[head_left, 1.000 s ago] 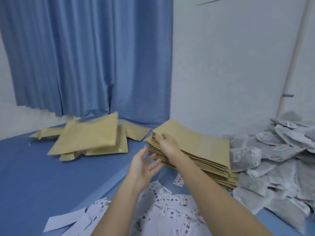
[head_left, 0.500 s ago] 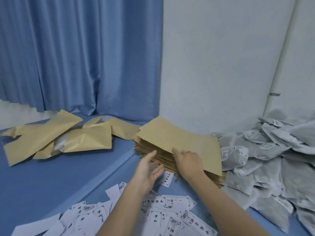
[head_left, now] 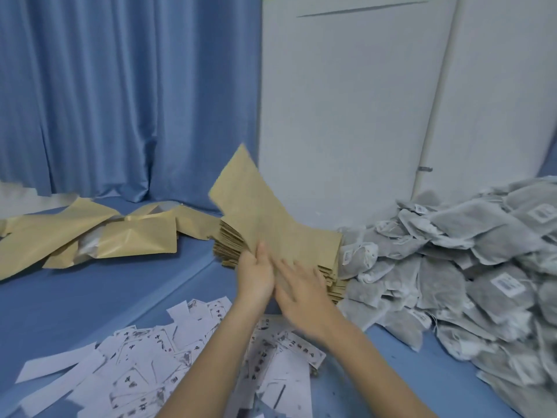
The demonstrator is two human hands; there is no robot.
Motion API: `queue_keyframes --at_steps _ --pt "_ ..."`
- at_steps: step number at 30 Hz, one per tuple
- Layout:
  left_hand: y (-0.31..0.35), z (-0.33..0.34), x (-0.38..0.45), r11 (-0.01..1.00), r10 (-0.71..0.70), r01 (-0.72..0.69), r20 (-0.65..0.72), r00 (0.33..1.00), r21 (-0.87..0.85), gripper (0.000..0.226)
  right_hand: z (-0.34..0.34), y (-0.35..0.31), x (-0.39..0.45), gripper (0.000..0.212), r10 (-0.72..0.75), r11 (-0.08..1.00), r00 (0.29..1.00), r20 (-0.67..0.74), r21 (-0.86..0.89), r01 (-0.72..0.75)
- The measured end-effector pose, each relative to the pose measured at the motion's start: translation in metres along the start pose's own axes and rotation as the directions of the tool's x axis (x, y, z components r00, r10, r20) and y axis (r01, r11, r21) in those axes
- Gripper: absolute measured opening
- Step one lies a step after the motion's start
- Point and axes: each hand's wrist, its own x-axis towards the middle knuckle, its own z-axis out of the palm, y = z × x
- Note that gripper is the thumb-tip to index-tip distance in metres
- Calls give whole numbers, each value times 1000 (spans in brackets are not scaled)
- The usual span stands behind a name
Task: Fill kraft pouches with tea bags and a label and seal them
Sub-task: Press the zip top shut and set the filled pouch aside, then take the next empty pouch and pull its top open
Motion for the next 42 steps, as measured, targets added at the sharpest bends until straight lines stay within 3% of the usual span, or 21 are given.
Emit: queue_keyframes --at_steps 2,3,5,6,7,8,10,14,16,19,22,24,26,33,37,42 --pt "10 2 -15 932 282 -280 23 959 229 37 -31 -8 -4 39 114 942 988 -105 326 -73" --pt "15 3 -22 862 400 -412 103 911 297 50 -47 -12 -6 38 232 854 963 -135 502 -135" --pt "20 4 -33 668 547 -614 283 788 420 86 -80 -13 -13 40 434 514 894 -108 845 -148" --pt "22 4 -39 565 577 -665 342 742 489 94 -95 -8 -17 40 493 336 866 -81 936 -104" --pt "21 3 -45 485 593 -685 370 715 544 96 -107 -2 -23 38 531 216 845 -67 975 -59" --pt "18 2 -51 415 605 -695 392 693 588 97 -117 2 -29 34 556 163 829 -58 986 -41" --pt "10 1 -63 295 594 -705 454 664 645 99 -123 12 -44 24 620 134 784 -11 987 -92" --pt "-13 -1 -78 97 279 -663 620 734 742 98 -104 39 -66 18 738 70 665 113 968 -243" --pt "-20 1 -82 163 67 -658 658 750 735 91 -92 47 -74 14 778 44 611 147 957 -286" --pt "-19 6 -91 417 -207 -579 693 690 701 102 -74 55 -84 21 803 24 571 169 949 -314" --pt "-12 18 -100 774 -191 -343 713 675 532 96 -62 60 -89 18 791 -18 581 195 955 -296" --pt "-9 33 -103 885 -147 -201 661 736 420 74 -60 60 -91 14 769 -61 595 232 954 -294" --pt "-9 48 -105 869 -101 -234 621 777 435 59 -61 61 -91 11 746 -113 608 272 951 -287" --pt "-14 73 -114 772 -9 -276 444 896 572 50 -69 56 -88 11 674 -349 594 439 898 -268" --pt "-13 68 -115 847 78 -230 316 946 479 43 -67 53 -84 3 636 -428 599 487 868 -251" --pt "-14 68 -113 915 128 -208 239 963 345 28 -62 51 -79 17 602 -464 616 507 851 -247"
